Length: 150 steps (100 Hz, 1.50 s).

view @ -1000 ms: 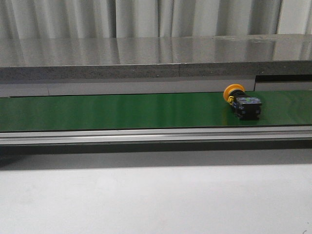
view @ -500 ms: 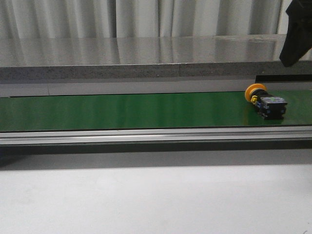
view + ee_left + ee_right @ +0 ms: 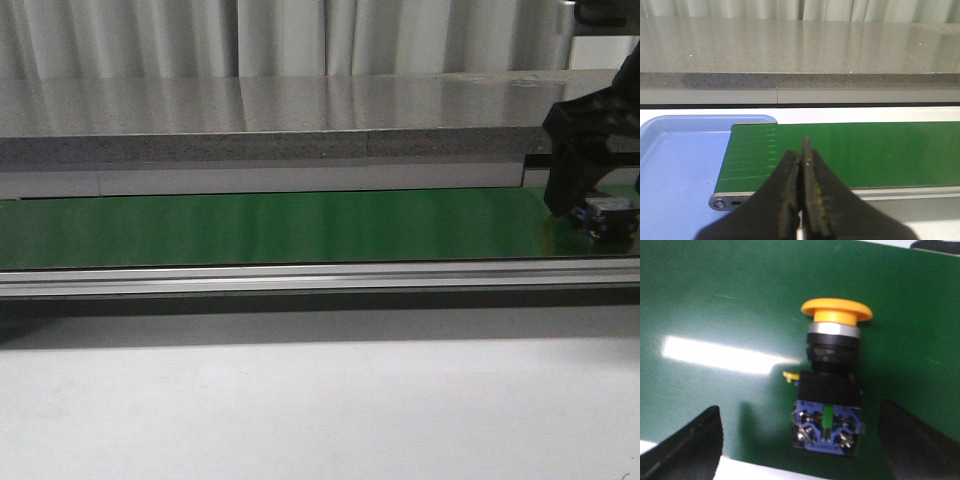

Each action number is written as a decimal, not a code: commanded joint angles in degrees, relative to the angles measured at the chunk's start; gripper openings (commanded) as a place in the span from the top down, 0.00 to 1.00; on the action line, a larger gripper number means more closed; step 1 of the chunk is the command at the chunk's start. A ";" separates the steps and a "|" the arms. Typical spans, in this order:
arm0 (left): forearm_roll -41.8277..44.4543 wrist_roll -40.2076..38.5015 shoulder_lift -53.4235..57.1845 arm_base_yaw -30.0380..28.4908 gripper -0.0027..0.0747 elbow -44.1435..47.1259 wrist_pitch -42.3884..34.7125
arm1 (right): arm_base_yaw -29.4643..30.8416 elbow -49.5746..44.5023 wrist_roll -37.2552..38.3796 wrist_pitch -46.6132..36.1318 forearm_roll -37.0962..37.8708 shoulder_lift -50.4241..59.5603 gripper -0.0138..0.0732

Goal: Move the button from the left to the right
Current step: 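Grasp the push-button with the right gripper and move it over the green tray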

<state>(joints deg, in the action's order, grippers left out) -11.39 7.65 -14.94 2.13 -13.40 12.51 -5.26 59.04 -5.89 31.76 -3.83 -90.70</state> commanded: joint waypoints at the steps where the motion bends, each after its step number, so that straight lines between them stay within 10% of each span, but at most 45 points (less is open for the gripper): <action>1: -0.57 -0.27 -0.35 0.50 0.99 -1.57 -4.41 | 0.17 2.00 -0.69 -3.28 0.62 0.54 0.20; 31: -0.57 -0.27 -0.35 0.50 0.99 -1.57 -4.41 | 0.23 2.15 -0.69 -3.56 0.76 -0.58 0.56; 97: -0.57 -0.27 -0.35 0.50 0.99 -1.57 -4.41 | 1.20 13.66 -0.69 8.80 10.60 -0.25 0.56; 150: -0.57 -0.27 -0.35 0.50 0.99 -1.57 -4.41 | 20.98 14.09 -0.94 2.47 10.89 -0.09 0.56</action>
<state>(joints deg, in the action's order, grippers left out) -11.39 7.65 -14.94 2.13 -13.40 12.51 12.91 71.12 -5.92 38.71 6.27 -93.15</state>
